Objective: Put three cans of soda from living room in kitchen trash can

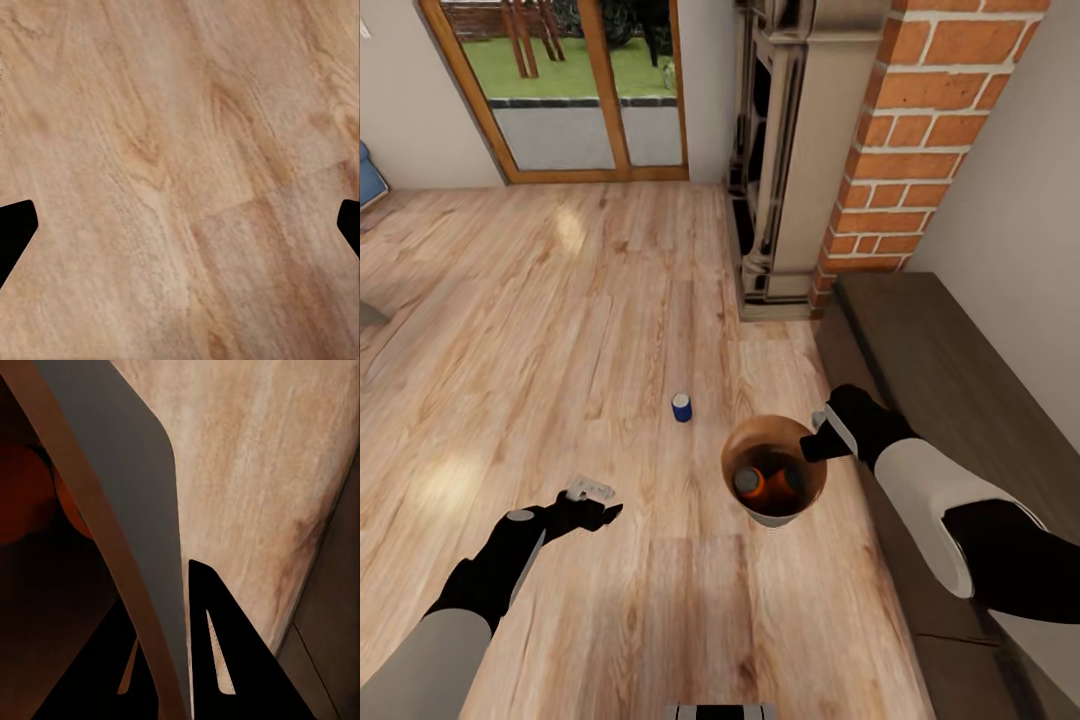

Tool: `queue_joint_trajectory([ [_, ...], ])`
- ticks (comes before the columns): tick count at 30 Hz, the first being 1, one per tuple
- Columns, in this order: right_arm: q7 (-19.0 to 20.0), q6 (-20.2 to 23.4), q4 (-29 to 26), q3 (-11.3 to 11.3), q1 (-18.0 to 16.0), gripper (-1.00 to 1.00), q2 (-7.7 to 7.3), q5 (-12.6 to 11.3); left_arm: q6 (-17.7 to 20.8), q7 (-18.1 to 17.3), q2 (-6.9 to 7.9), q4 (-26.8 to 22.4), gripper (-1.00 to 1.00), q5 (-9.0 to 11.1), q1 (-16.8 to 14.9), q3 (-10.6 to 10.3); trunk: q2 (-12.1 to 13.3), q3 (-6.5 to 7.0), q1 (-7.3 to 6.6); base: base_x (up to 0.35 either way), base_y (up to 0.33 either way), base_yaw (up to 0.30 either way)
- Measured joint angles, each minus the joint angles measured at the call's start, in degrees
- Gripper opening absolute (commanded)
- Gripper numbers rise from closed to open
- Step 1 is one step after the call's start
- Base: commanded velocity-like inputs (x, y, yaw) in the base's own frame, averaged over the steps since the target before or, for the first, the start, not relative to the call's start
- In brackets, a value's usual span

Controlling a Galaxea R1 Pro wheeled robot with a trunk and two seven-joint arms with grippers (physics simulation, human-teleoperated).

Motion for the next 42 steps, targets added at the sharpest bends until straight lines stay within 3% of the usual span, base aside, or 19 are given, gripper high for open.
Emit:
queue_joint_trajectory([
  [6,-0.1,-0.05,0.05,0.1,0.13,-1.0,-0.44,0.95,-0.12,0.06,-0.03,0.19,1.0,0.0,0.1,0.03,0.0,0.0,0.0,0.322,0.0,0.0],
  [42,-0.05,0.02,0.06,-0.17,1.76,-1.0,-0.9,-0.34,-2.11,0.13,-1.21,3.22,1.0,-0.32,0.12,-0.12,0.0,0.0,0.0,0.324,-0.018,0.0],
])
